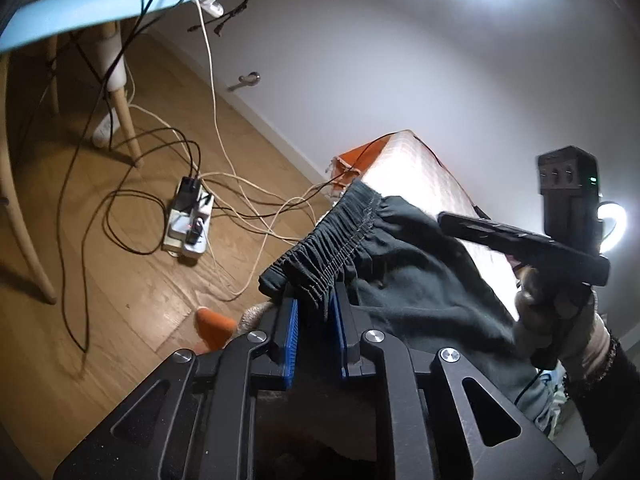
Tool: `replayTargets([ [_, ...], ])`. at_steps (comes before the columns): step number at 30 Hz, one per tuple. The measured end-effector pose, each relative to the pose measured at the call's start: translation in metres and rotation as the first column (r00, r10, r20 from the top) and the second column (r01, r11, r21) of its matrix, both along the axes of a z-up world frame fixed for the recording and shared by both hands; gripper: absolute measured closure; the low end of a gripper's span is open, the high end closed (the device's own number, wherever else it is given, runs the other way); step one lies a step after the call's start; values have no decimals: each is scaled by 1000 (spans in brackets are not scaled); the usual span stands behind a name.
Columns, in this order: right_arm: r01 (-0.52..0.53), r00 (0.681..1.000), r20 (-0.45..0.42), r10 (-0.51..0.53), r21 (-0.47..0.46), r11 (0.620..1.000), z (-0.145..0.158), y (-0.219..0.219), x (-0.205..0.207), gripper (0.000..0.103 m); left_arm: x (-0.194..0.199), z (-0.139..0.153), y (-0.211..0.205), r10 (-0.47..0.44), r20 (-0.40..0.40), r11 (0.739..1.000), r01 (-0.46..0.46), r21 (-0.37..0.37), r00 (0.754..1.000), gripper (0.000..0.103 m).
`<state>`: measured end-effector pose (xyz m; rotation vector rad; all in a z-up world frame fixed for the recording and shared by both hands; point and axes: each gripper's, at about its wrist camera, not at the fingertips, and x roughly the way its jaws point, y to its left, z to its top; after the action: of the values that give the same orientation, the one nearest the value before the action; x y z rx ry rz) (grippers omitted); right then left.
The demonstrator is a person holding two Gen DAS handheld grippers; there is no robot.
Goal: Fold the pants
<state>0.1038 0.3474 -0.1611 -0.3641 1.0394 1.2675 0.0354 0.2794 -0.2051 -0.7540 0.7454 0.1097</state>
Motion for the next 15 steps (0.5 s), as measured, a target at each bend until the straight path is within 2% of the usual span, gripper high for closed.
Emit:
replayTargets([
  [4,118,993,-14,-118,73,990,29,-41,6,65,0,13,-4,-19,-4,999,19,41,1000,89],
  [7,203,978,20,-207,122,972,51,-80,4,47,2,29,-13,-54,16,996,52,73,998,87],
  [8,230,972,28,-235,133,964,58,-93,3,42,3,34,-16,-69,24,995,67,79,997,82],
  [9,260,963,37,-268,147,954,65,-110,3,39,4,41,-21,-86,34,993,83,83,996,79],
  [12,342,932,55,-357,188,921,82,-158,6,31,9,61,-33,-131,69,988,124,94,989,79],
  [14,409,898,79,-433,213,887,95,-198,6,26,15,76,-44,-173,95,981,163,106,980,76],
  [15,445,876,93,-473,224,867,101,-219,5,21,19,87,-53,-205,111,975,193,111,972,71],
])
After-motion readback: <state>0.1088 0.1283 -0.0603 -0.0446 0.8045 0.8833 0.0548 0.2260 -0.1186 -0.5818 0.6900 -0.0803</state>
